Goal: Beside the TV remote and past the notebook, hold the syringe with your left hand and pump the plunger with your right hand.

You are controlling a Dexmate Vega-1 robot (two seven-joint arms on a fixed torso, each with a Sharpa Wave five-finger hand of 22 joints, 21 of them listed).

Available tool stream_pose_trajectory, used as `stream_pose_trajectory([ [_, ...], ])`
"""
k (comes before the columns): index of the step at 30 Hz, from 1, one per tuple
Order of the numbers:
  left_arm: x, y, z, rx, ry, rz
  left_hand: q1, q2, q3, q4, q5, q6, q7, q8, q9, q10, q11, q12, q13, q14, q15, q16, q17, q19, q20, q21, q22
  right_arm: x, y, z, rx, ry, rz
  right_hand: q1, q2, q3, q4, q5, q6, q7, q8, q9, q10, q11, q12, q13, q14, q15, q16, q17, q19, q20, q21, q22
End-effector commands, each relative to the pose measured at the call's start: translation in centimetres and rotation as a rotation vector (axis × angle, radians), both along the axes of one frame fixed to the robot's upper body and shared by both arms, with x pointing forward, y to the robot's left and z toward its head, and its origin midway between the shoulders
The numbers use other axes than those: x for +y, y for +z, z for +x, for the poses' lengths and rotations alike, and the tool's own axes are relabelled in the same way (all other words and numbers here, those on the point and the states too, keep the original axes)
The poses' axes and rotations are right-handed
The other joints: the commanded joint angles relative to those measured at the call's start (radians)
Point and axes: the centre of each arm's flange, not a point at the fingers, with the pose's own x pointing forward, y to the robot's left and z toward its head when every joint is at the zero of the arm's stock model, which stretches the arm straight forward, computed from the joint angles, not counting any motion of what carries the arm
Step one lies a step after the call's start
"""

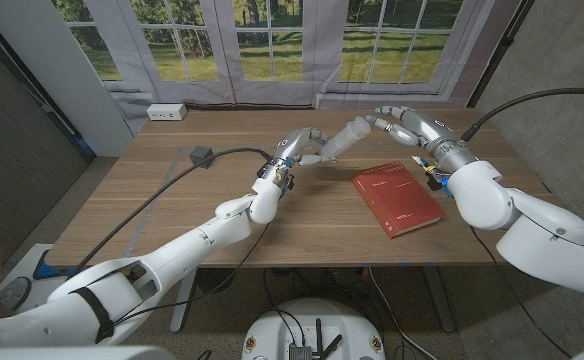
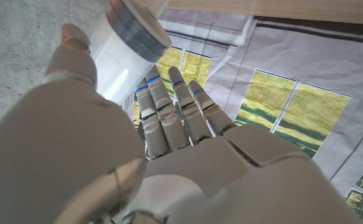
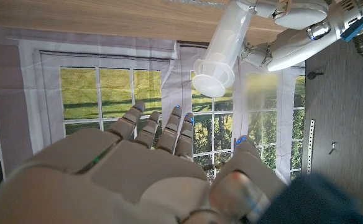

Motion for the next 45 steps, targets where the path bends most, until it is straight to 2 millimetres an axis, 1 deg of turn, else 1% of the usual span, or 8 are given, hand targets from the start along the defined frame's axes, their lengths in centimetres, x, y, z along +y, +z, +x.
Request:
stream_pose_trajectory([
  [1, 1.4, 0.5, -1.0, -0.007, 0.036, 0.048, 0.152, 0.161, -0.001, 0.003, 0.006, 0.134, -0.141, 0.005, 0.016, 0.107, -0.108, 0.006, 0.003, -0.001, -0.155, 0.003, 0.004, -0.008, -0.011, 0.004, 0.003, -0.9, 0.1, 0.5, -0.004, 0.01, 0.037, -0.005, 0.002, 0.005, -0.001, 0.001, -0.009, 0.003, -0.003, 0.001, -0.014, -0.004, -0.002, 0.003, -0.006, 0.0, 0.003, 0.0, 0.014, -0.005, 0.011, 0.003],
  [2, 1.6, 0.6, -1.1, -0.011, 0.041, 0.05, 0.151, 0.161, -0.001, 0.003, 0.006, 0.133, -0.142, 0.004, 0.016, 0.107, -0.108, 0.006, 0.003, -0.001, -0.155, 0.003, 0.004, -0.008, -0.01, 0.004, 0.003, -1.0, 0.1, 0.6, -0.001, 0.015, 0.04, -0.005, 0.001, 0.006, -0.003, 0.001, -0.01, 0.003, -0.003, 0.001, -0.018, -0.006, -0.001, 0.003, -0.005, -0.004, 0.003, 0.0, 0.023, -0.019, 0.014, 0.003],
  [3, 1.7, 0.7, -1.3, -0.018, 0.047, 0.055, 0.151, 0.161, -0.001, 0.003, 0.006, 0.132, -0.142, 0.004, 0.016, 0.106, -0.108, 0.006, 0.003, -0.001, -0.155, 0.003, 0.004, -0.008, -0.01, 0.004, 0.003, -1.1, 0.1, 0.7, -0.001, 0.019, 0.049, -0.004, 0.001, 0.007, -0.004, 0.001, -0.011, 0.004, -0.003, 0.001, -0.019, -0.005, 0.0, 0.003, -0.003, -0.009, 0.004, 0.0, 0.03, -0.023, 0.016, 0.003],
  [5, 2.0, 0.8, -1.5, -0.025, 0.055, 0.066, 0.15, 0.161, -0.001, 0.004, 0.006, 0.129, -0.139, 0.003, 0.016, 0.105, -0.108, 0.005, 0.003, -0.001, -0.155, 0.003, 0.004, -0.008, -0.009, 0.004, 0.003, -1.3, 0.0, 0.9, -0.002, 0.031, 0.066, -0.003, 0.0, 0.009, -0.006, 0.001, -0.017, 0.004, -0.004, 0.001, -0.025, -0.007, 0.0, 0.004, -0.001, -0.01, 0.004, -0.001, 0.036, -0.034, 0.017, 0.002],
  [8, 2.4, 1.0, -1.8, -0.027, 0.066, 0.077, 0.148, 0.163, -0.002, 0.005, 0.006, 0.125, -0.138, 0.001, 0.017, 0.102, -0.108, 0.004, 0.002, -0.001, -0.153, 0.002, 0.003, -0.009, -0.008, 0.004, 0.003, -1.6, -0.1, 1.1, -0.002, 0.047, 0.088, -0.004, 0.001, 0.012, -0.008, 0.001, -0.024, 0.002, -0.006, 0.001, -0.04, 0.001, -0.002, 0.004, 0.001, -0.014, 0.004, -0.002, 0.05, -0.048, 0.02, 0.002],
  [16, 3.7, 1.7, -2.7, -0.019, 0.103, 0.154, 0.138, 0.165, -0.003, 0.009, 0.006, 0.115, -0.138, -0.005, 0.014, 0.093, -0.108, 0.002, 0.002, -0.006, -0.151, -0.003, 0.0, -0.011, -0.006, 0.003, 0.003, -2.2, -0.4, 1.6, 0.0, 0.086, 0.147, -0.004, 0.002, 0.016, -0.009, 0.002, -0.033, 0.003, -0.008, 0.0, -0.046, 0.004, -0.001, 0.004, 0.002, -0.013, 0.002, -0.004, 0.055, -0.055, 0.019, 0.002],
  [27, 5.3, 2.4, -3.7, -0.026, 0.157, 0.209, 0.127, 0.165, -0.006, 0.012, 0.006, 0.11, -0.14, -0.011, 0.009, 0.081, -0.107, -0.001, 0.002, -0.01, -0.15, -0.007, -0.002, -0.014, -0.003, 0.002, 0.002, -2.9, -0.6, 2.6, 0.004, 0.143, 0.22, -0.007, 0.002, 0.018, -0.01, 0.001, -0.049, 0.003, -0.01, 0.0, -0.062, 0.015, -0.002, 0.004, -0.005, -0.013, -0.001, -0.004, 0.062, -0.058, 0.018, 0.001],
  [45, 7.2, 2.3, -4.9, -0.007, 0.217, 0.256, 0.117, 0.171, -0.004, 0.014, 0.007, 0.113, -0.14, -0.01, 0.01, 0.073, -0.107, -0.001, 0.002, -0.01, -0.151, -0.01, -0.005, -0.015, -0.002, 0.002, 0.002, -3.1, -0.8, 3.6, 0.017, 0.185, 0.274, -0.013, 0.004, 0.024, -0.01, 0.002, -0.057, 0.008, -0.008, 0.0, -0.068, 0.019, 0.003, 0.004, -0.002, -0.015, -0.001, -0.004, 0.076, -0.067, 0.018, 0.001],
])
